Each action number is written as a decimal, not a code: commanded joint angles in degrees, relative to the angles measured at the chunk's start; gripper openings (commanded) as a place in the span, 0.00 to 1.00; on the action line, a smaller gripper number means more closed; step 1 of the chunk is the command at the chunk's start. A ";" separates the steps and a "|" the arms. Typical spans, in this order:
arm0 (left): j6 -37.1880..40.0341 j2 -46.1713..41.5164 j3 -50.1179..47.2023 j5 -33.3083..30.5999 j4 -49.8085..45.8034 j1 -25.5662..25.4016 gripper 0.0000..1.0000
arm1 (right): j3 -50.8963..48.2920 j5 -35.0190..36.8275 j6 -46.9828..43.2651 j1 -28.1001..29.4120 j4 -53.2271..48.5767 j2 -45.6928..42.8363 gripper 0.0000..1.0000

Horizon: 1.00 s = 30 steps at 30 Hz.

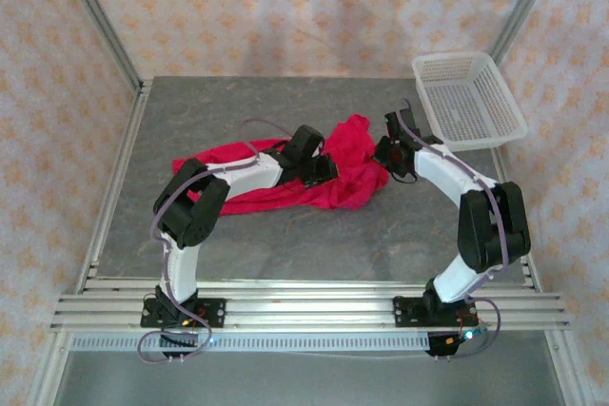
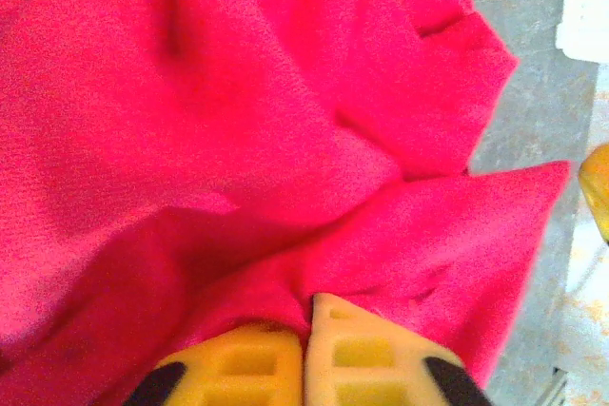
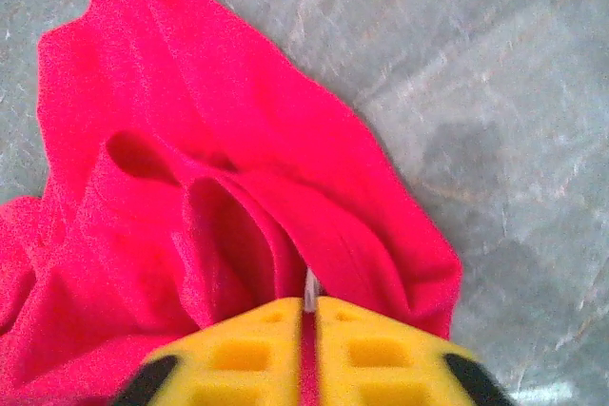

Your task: Fold the inside-out t-shirt

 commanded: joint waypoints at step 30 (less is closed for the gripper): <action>13.24 -37.50 -29.04 -3.49 -23.80 31.30 0.47 | 2.60 16.39 -2.42 17.36 -12.33 7.56 0.11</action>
